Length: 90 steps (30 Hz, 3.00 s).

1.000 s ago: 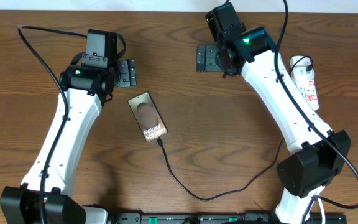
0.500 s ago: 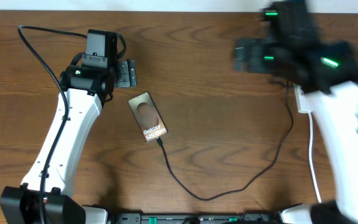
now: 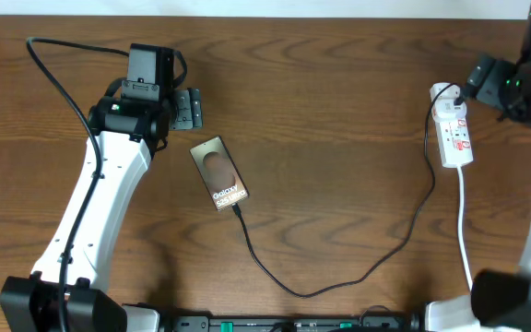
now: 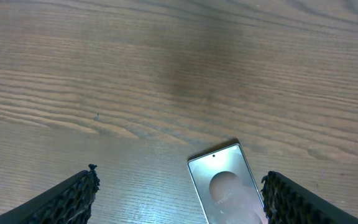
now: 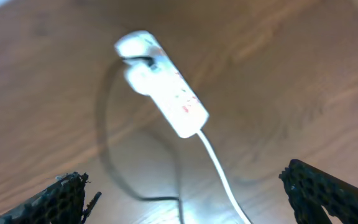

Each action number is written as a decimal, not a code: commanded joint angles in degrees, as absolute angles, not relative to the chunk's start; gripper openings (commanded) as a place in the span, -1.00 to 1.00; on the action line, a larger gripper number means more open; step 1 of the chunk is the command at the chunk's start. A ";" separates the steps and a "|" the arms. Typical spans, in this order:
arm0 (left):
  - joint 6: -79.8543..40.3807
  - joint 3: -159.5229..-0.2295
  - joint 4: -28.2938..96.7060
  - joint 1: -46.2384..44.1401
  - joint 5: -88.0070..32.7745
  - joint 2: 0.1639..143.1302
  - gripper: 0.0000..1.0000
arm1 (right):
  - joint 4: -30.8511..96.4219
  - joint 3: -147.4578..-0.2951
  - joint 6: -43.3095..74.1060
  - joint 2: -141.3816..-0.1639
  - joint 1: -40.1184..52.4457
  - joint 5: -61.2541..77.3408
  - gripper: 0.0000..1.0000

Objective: Plug charger to phone and switch on socket
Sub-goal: 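Move the right gripper over the power strip's switch beside the charger, then press the orange socket switch down with the right gripper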

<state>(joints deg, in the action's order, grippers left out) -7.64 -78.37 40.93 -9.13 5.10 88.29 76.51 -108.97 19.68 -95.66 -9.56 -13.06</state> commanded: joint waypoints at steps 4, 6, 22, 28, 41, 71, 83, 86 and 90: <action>-7.33 -78.94 41.10 -9.08 6.28 88.18 0.73 | 74.81 -105.47 18.46 -102.85 -14.46 -12.58 0.98; -7.33 -78.94 41.10 -9.08 6.28 88.18 0.72 | 73.45 -104.84 16.36 -105.93 -15.42 -11.07 0.99; -7.33 -78.94 41.10 -9.08 6.28 88.18 0.72 | 62.22 -104.73 -10.85 -120.49 -17.61 9.76 0.99; -7.33 -78.94 41.10 -9.08 6.28 88.18 0.72 | 58.61 -104.71 -13.72 -120.88 -17.82 14.11 0.99; -7.33 -78.94 41.10 -9.08 6.28 88.18 0.72 | 57.91 -104.55 -13.80 -121.21 -20.08 16.84 0.98; -7.33 -78.94 41.10 -9.08 6.28 88.18 0.72 | 50.00 -96.62 -13.08 -122.23 -21.65 21.82 0.98; -7.33 -78.94 41.10 -9.08 6.28 88.18 0.73 | 49.93 -96.51 -13.02 -122.93 -21.67 21.93 0.98; -7.33 -78.94 41.10 -9.08 6.28 88.18 0.73 | 49.60 -96.51 -12.88 -122.93 -21.65 23.73 0.98; -7.33 -78.94 41.10 -9.08 6.28 88.18 0.73 | 49.15 -96.44 -12.25 -122.96 -21.65 25.04 0.98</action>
<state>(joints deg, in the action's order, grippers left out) -7.64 -78.37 40.95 -9.13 5.10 88.29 49.47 -96.92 -12.99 -122.54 -21.74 22.76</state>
